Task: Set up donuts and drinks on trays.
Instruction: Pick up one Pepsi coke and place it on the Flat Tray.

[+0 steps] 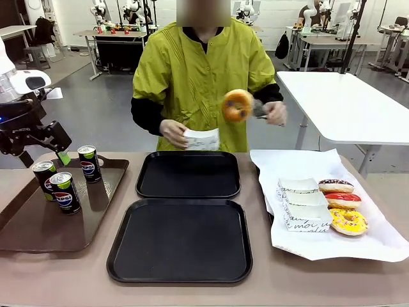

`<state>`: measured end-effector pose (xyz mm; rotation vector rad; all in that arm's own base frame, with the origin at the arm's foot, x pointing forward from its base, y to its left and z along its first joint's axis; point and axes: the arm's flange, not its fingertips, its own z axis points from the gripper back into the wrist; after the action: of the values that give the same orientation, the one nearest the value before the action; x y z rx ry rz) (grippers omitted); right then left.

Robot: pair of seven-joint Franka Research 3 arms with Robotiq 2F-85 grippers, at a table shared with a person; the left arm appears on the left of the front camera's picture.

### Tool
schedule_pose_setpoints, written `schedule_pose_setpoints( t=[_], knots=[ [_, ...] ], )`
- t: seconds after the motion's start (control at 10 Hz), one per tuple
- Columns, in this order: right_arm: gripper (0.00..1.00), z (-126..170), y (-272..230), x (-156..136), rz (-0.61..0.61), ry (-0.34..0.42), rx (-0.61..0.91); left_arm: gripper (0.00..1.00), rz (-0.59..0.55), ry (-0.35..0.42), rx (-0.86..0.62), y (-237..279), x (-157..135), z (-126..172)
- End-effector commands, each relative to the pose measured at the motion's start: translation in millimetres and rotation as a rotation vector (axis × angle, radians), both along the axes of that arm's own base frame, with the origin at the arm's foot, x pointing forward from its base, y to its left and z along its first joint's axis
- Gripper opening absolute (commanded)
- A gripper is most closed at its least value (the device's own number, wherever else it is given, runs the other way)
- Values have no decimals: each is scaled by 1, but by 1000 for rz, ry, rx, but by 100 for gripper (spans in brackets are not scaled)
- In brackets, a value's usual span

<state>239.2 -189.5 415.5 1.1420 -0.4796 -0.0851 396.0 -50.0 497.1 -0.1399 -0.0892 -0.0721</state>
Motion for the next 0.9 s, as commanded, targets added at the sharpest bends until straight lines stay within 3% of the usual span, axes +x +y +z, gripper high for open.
schedule_pose_setpoints(
  t=[0.0, 0.4, 0.8],
  knots=[
    [100, 0, 0, 0, 4, -6, 6, 100, 0, 6, 2, 0, -4, 2],
    [100, 0, 0, 0, 4, -6, 6, 100, 106, -62, 96, -6, 10, -13],
    [100, 0, 0, 0, 4, -6, 6, 100, 186, -49, 150, -10, 23, -43]
  ],
)
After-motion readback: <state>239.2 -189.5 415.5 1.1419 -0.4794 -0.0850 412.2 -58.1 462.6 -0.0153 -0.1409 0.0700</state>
